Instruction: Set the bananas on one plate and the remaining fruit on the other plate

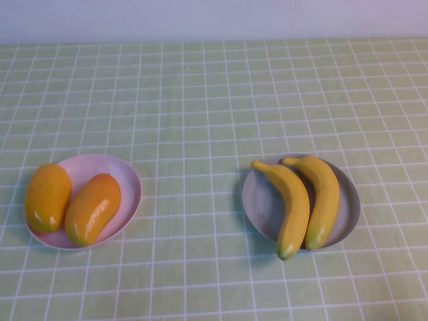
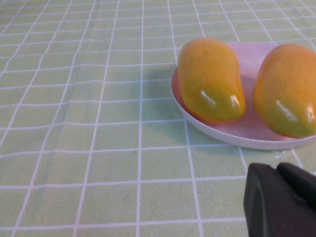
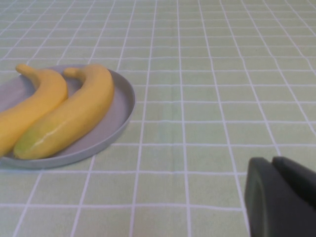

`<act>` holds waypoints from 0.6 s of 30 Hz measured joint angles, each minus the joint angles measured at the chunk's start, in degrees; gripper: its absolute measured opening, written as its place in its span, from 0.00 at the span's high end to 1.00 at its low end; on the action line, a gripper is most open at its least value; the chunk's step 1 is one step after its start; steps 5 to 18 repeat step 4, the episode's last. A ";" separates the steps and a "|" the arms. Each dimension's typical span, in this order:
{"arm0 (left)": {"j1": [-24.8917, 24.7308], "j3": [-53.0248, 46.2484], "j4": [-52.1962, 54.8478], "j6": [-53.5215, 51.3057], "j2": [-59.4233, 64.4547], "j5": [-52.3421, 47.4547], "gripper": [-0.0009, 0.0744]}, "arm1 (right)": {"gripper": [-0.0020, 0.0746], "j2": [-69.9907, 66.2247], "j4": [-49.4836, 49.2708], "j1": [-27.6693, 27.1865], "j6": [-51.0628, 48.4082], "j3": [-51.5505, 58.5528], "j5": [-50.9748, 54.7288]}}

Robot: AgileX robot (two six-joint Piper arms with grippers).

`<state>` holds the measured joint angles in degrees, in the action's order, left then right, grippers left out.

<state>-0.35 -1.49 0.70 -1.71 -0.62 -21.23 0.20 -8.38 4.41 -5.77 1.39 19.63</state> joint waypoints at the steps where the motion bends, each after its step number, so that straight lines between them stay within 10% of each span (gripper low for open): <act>1: 0.00 0.00 0.00 0.00 0.00 0.00 0.98 | 0.99 0.00 0.00 0.00 0.00 0.00 0.00; 18: 0.00 0.00 0.00 0.00 0.00 0.00 0.98 | 0.99 0.00 0.00 0.00 0.00 0.00 0.00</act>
